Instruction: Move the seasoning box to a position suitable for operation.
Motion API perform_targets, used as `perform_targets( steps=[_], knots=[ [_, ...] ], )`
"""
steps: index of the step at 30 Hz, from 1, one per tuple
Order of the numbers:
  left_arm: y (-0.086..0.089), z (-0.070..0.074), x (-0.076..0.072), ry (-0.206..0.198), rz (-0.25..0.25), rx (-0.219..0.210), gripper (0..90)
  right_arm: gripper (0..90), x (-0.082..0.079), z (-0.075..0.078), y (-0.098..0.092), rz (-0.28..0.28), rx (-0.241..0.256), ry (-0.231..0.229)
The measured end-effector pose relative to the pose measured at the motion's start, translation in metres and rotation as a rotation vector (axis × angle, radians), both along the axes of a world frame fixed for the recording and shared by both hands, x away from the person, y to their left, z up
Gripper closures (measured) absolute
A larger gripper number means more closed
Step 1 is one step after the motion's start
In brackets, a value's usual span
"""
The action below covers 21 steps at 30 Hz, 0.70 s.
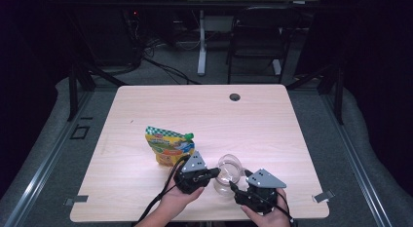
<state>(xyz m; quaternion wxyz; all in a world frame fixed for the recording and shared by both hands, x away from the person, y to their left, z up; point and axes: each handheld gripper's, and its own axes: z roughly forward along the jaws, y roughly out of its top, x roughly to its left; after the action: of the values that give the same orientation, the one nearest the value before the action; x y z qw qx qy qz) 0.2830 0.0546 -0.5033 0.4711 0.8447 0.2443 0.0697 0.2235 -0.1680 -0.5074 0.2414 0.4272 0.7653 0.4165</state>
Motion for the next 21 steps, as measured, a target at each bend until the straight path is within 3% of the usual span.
perform_targets(
  steps=[4,14,21],
  knots=[
    [-0.0003,-0.0035,0.0005,0.004,0.004,0.014,89.9,37.9,0.0002,0.0001,-0.0004,0.001,0.001,0.002],
    [-0.0003,-0.0051,0.0002,-0.005,0.005,0.008,89.8,39.9,-0.0017,0.0022,-0.0045,-0.016,0.016,-0.023],
    [-0.0005,-0.0053,0.0,-0.004,0.004,0.006,89.9,43.4,-0.0026,0.0017,-0.0082,-0.027,0.025,-0.016]
  ],
)
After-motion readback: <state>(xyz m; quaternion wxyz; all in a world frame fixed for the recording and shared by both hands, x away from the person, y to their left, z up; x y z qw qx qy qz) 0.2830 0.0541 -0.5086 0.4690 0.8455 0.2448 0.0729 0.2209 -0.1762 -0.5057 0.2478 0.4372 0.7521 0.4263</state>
